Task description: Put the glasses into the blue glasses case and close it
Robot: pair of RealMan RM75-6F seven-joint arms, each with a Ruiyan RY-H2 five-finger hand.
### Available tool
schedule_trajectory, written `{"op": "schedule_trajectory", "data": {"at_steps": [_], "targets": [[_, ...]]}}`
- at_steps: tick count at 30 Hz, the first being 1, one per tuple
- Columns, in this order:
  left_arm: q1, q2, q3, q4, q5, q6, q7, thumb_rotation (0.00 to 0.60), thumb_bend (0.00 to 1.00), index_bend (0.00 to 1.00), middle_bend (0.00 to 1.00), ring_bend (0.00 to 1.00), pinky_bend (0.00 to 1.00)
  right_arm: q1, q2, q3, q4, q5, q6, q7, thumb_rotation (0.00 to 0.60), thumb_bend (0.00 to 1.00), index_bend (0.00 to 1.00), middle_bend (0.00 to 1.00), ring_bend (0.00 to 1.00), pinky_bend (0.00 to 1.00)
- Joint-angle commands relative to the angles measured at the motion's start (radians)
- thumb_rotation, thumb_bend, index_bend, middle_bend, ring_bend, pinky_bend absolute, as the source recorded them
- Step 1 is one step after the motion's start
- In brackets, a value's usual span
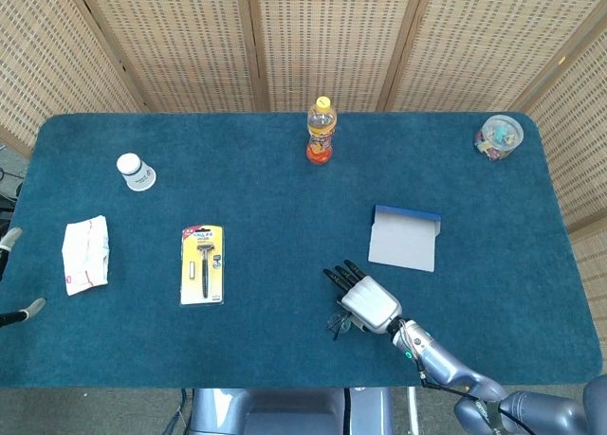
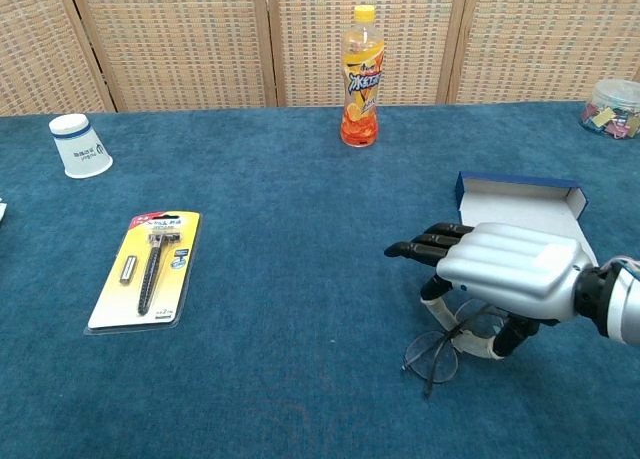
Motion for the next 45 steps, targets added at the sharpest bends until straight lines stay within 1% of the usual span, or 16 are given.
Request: {"op": "schedule_trajectory", "data": {"at_steps": [1,5,10,12,17,19,23,29,36,45], "targets": [[-0.001,0.000,0.000,0.000,-0.001,-0.002,0.001,0.600,0.00,0.00,0.00,0.00,0.00,0.001,0.001,0.002,-0.002,0.000,0.016,0.011,0.600,0.45,0.60,0.02,0.00,0.00],[-0.001,-0.001,0.000,0.000,-0.001,-0.002,0.003,0.600,0.00,0.00,0.00,0.00,0.00,0.000,0.010,0.011,-0.007,0.007,0.037,0.033,0.600,0.46,0.62,0.03,0.00,0.00],[-0.003,-0.002,0.000,-0.001,-0.005,-0.006,0.008,0.600,0.00,0.00,0.00,0.00,0.00,0.002,0.026,0.051,-0.010,0.048,0.064,0.055,0.600,0.50,0.62,0.04,0.00,0.02],[-0.004,-0.002,-0.001,-0.001,-0.008,-0.008,0.009,0.600,0.00,0.00,0.00,0.00,0.00,0.006,0.032,0.077,-0.005,0.084,0.064,0.061,0.600,0.52,0.62,0.04,0.00,0.02],[-0.011,-0.002,-0.005,-0.003,-0.021,-0.021,0.015,0.600,0.00,0.00,0.00,0.00,0.00,0.030,0.043,0.137,0.023,0.190,0.035,0.048,0.600,0.52,0.62,0.05,0.00,0.03],[-0.013,-0.003,-0.006,-0.004,-0.028,-0.026,0.018,0.600,0.00,0.00,0.00,0.00,0.00,0.041,0.041,0.151,0.036,0.221,0.022,0.033,0.600,0.52,0.62,0.05,0.00,0.03],[-0.023,-0.005,-0.013,-0.004,-0.050,-0.046,0.029,0.600,0.00,0.00,0.00,0.00,0.00,0.076,0.023,0.180,0.094,0.302,-0.014,-0.006,0.600,0.52,0.62,0.05,0.00,0.03],[-0.036,-0.007,-0.021,-0.006,-0.080,-0.070,0.045,0.600,0.00,0.00,0.00,0.00,0.00,0.112,-0.008,0.187,0.190,0.367,-0.037,-0.063,0.600,0.52,0.62,0.05,0.00,0.03],[-0.051,-0.011,-0.027,-0.008,-0.108,-0.097,0.065,0.600,0.00,0.00,0.00,0.00,0.00,0.133,-0.046,0.184,0.297,0.426,-0.048,-0.095,0.600,0.52,0.62,0.05,0.00,0.05],[-0.056,-0.014,-0.027,-0.012,-0.120,-0.104,0.079,0.600,0.00,0.00,0.00,0.00,0.00,0.152,-0.077,0.180,0.373,0.467,-0.049,-0.124,0.600,0.52,0.62,0.05,0.00,0.06]]}}
